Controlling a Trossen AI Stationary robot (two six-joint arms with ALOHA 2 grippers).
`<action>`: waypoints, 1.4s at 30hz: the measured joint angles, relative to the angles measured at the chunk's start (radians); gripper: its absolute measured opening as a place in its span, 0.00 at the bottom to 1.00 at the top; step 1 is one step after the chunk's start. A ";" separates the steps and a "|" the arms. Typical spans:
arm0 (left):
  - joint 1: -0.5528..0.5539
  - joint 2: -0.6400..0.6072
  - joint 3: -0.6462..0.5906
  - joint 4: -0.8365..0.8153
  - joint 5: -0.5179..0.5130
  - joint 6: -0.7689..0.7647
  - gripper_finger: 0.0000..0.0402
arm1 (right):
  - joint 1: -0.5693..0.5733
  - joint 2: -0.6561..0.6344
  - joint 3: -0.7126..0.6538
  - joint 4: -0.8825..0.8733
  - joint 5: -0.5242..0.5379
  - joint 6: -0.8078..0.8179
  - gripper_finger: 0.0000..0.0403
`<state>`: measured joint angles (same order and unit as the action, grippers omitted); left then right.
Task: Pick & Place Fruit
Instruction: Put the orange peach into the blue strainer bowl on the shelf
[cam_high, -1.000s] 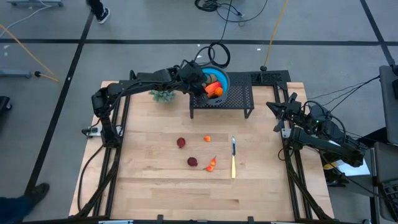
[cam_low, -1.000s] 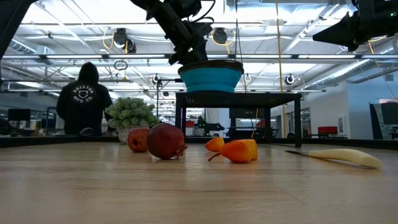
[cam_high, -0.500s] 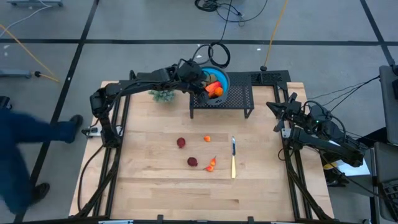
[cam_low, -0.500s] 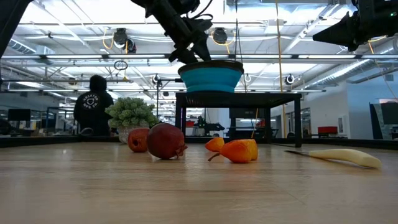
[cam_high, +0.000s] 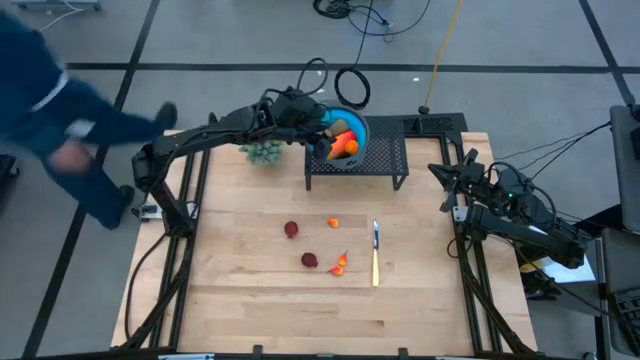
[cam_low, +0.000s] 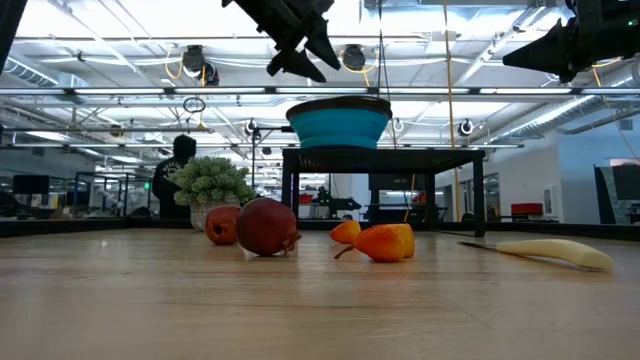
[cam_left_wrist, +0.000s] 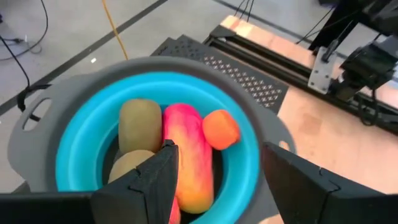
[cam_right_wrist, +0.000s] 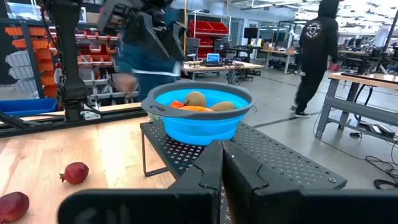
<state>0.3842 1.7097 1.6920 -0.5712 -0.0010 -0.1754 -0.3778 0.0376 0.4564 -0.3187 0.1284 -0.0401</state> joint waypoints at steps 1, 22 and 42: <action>-0.001 -0.007 0.000 -0.001 0.000 -0.004 0.57 | 0.000 0.000 0.000 0.000 0.000 0.000 0.00; -0.109 -0.086 0.000 -0.003 -0.016 -0.128 0.57 | 0.000 0.000 0.000 0.000 0.001 0.000 0.00; -0.284 -0.089 0.000 0.009 -0.095 -0.112 0.09 | 0.000 0.000 0.000 -0.001 -0.001 0.002 0.00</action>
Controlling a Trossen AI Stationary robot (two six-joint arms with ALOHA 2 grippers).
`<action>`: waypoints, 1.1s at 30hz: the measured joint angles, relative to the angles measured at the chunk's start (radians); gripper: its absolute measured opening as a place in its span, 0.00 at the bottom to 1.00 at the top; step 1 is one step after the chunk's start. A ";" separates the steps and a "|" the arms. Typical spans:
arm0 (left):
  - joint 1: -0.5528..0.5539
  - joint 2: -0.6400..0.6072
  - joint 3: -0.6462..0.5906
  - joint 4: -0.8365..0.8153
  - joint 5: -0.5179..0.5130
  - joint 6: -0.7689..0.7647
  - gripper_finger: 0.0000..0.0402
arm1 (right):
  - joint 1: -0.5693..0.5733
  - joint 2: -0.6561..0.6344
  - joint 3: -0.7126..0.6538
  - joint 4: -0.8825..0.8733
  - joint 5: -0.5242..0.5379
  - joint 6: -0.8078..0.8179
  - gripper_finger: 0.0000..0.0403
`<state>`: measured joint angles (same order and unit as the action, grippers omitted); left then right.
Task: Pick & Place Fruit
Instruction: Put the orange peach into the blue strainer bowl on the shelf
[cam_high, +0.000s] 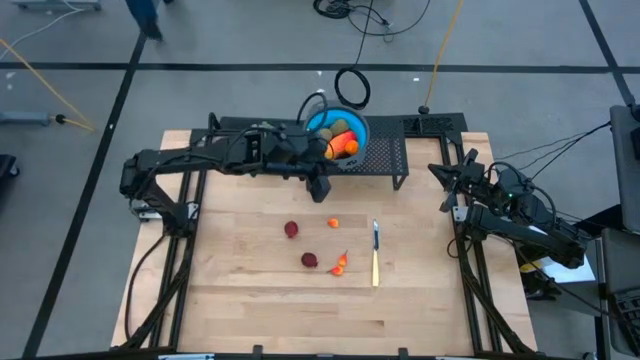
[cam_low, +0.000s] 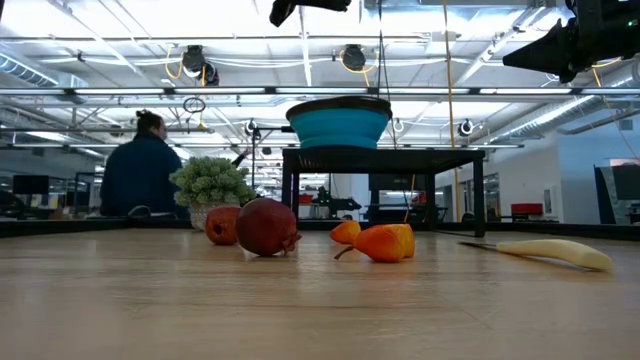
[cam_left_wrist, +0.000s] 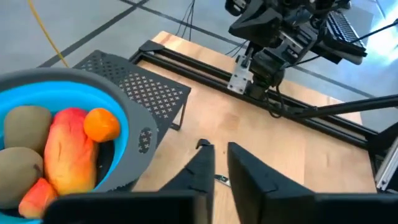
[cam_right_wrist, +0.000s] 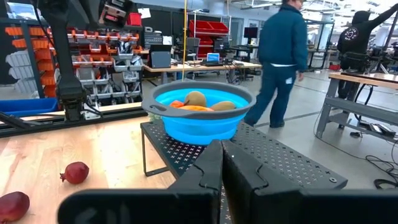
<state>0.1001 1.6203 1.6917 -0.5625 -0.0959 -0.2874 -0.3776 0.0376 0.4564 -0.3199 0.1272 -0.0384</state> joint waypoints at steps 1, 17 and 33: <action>-0.005 0.000 0.000 0.006 -0.001 0.008 0.07 | 0.000 0.000 0.000 0.000 -0.001 0.000 0.00; -0.066 0.000 0.000 0.043 -0.035 0.043 0.02 | 0.000 0.000 0.000 0.000 -0.133 0.053 0.00; -0.116 0.002 -0.237 0.285 -0.053 -0.008 0.01 | 0.000 0.000 0.000 0.001 -0.159 0.054 0.00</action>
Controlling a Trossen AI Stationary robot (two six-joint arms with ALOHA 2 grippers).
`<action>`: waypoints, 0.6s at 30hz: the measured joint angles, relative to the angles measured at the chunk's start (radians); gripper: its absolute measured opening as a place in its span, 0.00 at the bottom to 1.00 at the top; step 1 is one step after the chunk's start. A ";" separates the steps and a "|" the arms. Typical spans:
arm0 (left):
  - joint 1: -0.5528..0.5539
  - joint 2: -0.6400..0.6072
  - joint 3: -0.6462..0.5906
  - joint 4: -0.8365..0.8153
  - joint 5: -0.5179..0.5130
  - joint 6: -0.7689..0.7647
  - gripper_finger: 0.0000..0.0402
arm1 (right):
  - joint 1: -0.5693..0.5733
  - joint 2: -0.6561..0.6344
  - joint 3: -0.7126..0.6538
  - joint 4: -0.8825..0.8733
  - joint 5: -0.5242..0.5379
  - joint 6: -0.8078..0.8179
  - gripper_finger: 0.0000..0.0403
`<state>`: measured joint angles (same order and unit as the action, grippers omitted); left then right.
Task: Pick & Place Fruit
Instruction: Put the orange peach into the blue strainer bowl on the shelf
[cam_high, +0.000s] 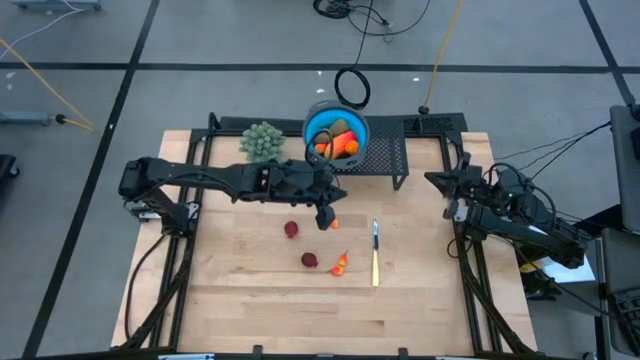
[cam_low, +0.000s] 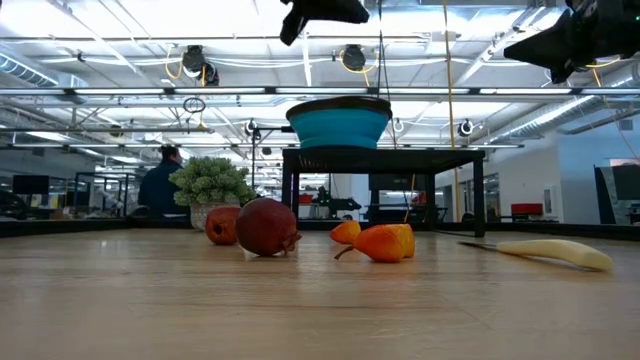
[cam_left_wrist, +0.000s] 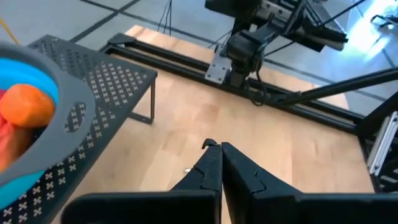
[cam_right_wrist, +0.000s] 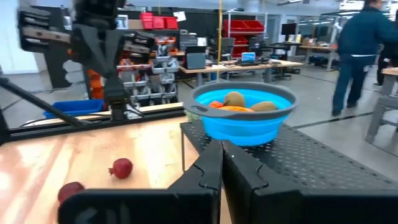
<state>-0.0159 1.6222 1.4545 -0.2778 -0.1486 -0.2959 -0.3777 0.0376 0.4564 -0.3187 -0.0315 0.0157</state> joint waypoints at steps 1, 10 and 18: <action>0.000 0.000 -0.002 0.002 0.000 0.001 0.00 | 0.000 0.000 0.000 0.000 -0.009 0.004 0.00; -0.012 -0.013 -0.007 0.001 0.018 0.047 0.00 | 0.000 0.000 0.000 0.002 -0.030 0.059 0.00; -0.033 -0.057 -0.058 0.048 0.009 0.074 0.01 | 0.000 0.000 0.000 0.028 -0.030 0.055 0.00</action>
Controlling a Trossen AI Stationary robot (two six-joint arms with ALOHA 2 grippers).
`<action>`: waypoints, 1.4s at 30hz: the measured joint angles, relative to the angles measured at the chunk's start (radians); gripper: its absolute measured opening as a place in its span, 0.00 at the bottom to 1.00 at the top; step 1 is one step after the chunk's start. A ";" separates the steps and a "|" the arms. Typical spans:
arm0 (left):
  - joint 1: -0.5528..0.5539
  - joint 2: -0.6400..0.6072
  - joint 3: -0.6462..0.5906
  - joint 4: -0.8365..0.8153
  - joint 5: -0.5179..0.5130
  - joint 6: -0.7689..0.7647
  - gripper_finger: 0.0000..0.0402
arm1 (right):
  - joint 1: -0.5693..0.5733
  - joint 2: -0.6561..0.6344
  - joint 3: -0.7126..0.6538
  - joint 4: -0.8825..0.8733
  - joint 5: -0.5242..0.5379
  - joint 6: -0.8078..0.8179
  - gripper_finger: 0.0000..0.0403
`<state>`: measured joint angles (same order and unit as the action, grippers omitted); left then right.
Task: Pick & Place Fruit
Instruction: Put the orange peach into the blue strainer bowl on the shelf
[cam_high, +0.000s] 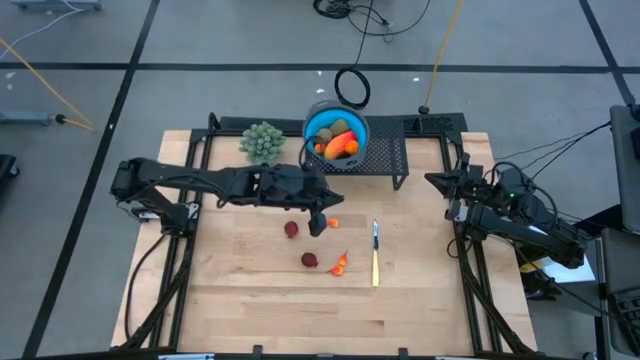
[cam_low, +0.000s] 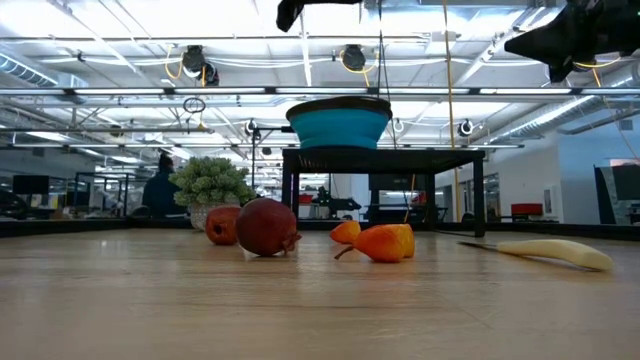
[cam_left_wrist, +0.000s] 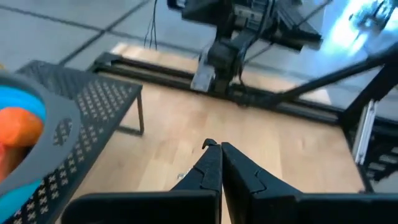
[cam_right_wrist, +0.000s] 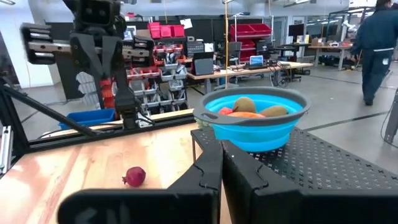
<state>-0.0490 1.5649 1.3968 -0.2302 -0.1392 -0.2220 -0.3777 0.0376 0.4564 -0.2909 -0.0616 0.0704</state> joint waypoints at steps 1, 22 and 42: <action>0.000 -0.019 -0.032 0.020 0.000 -0.013 0.01 | 0.000 0.000 0.000 0.004 -0.001 0.000 0.00; -0.010 -0.513 -0.622 0.286 0.007 -0.043 0.01 | 0.000 0.172 0.000 0.234 -0.125 0.027 0.00; -0.010 -0.999 -0.941 0.286 -0.020 -0.008 0.01 | 0.062 0.430 0.117 0.347 -0.179 0.051 0.00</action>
<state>-0.0586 0.5661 0.4562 0.0555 -0.1589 -0.2302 -0.3152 0.4681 0.5733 0.0557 -0.2411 0.1216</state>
